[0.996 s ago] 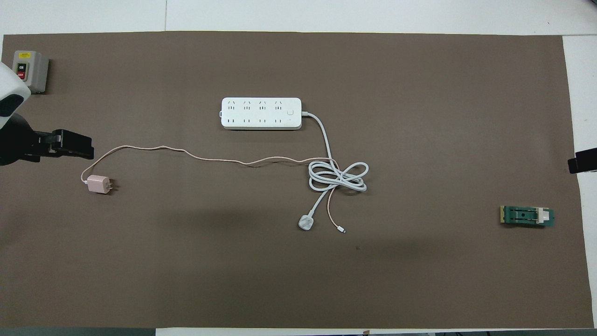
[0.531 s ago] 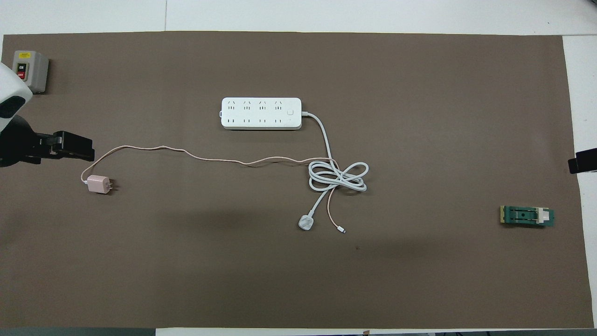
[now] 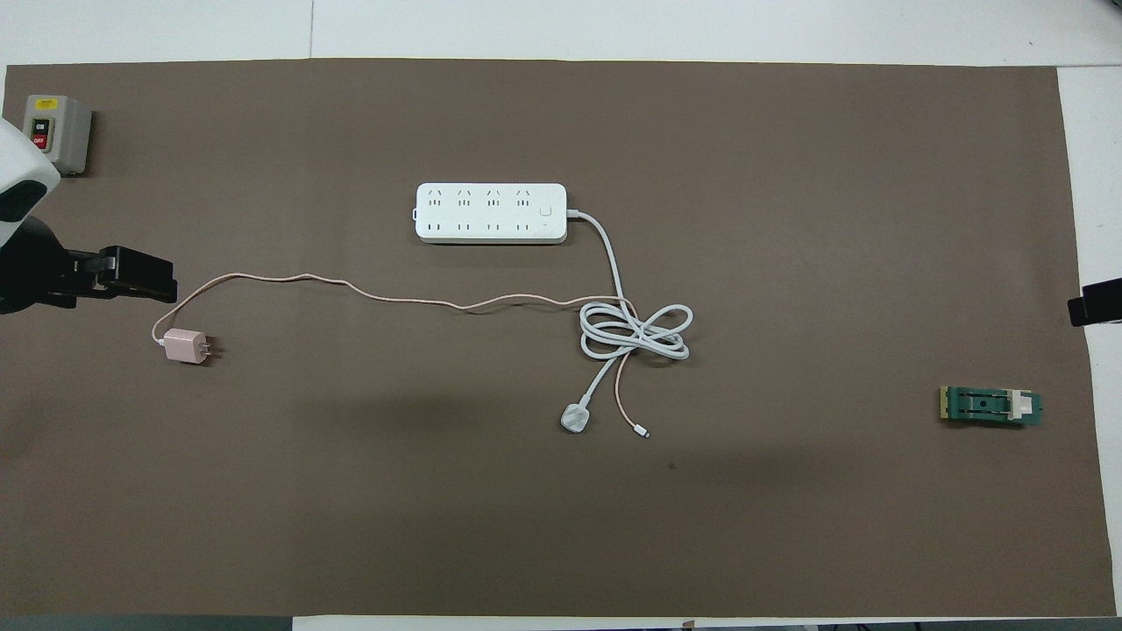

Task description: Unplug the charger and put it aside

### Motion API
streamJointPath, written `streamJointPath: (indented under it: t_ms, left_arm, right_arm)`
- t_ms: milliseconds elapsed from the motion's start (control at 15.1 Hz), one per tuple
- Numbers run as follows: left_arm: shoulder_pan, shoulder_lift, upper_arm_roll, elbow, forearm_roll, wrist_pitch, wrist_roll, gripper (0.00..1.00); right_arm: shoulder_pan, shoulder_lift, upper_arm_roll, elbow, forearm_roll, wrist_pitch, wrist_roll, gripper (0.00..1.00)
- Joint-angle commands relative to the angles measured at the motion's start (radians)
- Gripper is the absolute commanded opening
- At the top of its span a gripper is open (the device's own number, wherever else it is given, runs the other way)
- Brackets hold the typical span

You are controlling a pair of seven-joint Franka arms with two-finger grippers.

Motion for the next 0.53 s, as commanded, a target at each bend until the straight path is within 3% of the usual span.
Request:
streamJointPath:
  t_ms: [0,465]
  left_arm:
    - [-0.004,-0.025,0.003,-0.021,0.013,0.0,-0.011,1.0]
    - [-0.008,-0.025,0.001,-0.021,0.013,0.003,0.001,1.0]
  right_arm:
    - [-0.014,-0.019,0.012,-0.017,-0.007,0.001,0.012,1.0]
    - [-0.015,-0.019,0.012,-0.017,-0.007,0.001,0.01,1.0]
